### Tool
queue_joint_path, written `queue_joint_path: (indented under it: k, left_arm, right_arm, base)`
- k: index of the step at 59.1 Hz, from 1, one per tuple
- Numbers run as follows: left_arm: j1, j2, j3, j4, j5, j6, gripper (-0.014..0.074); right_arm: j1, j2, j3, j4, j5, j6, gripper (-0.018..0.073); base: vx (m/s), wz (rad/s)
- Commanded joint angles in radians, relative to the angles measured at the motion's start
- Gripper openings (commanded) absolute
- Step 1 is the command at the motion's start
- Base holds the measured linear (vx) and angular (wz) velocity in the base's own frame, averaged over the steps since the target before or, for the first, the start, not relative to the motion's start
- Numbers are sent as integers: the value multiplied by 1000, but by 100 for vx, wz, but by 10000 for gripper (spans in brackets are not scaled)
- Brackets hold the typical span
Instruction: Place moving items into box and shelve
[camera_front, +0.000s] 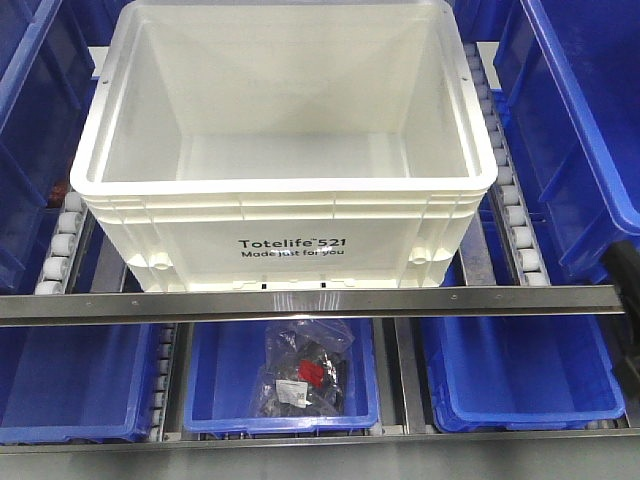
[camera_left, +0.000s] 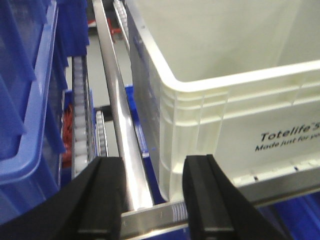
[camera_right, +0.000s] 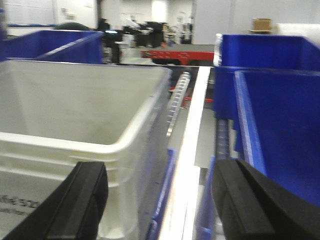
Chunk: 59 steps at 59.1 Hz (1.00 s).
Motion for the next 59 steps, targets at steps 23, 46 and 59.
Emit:
queue_joint_path:
  k: [23, 46, 59]
  left_arm:
    - [-4, 10, 4, -6, -150, -37, 398]
    - [-4, 10, 4, -5, -144, -37, 47]
    - [-4, 10, 4, -6, -141, -37, -24]
  right_arm:
    - [1, 46, -33, 99, 19, -8, 490]
    - [1, 46, -33, 103, 19, -72, 80]
    - [1, 46, -33, 108, 63, -67, -17]
  base:
    - [0, 0]
    - [0, 0]
    - [0, 0]
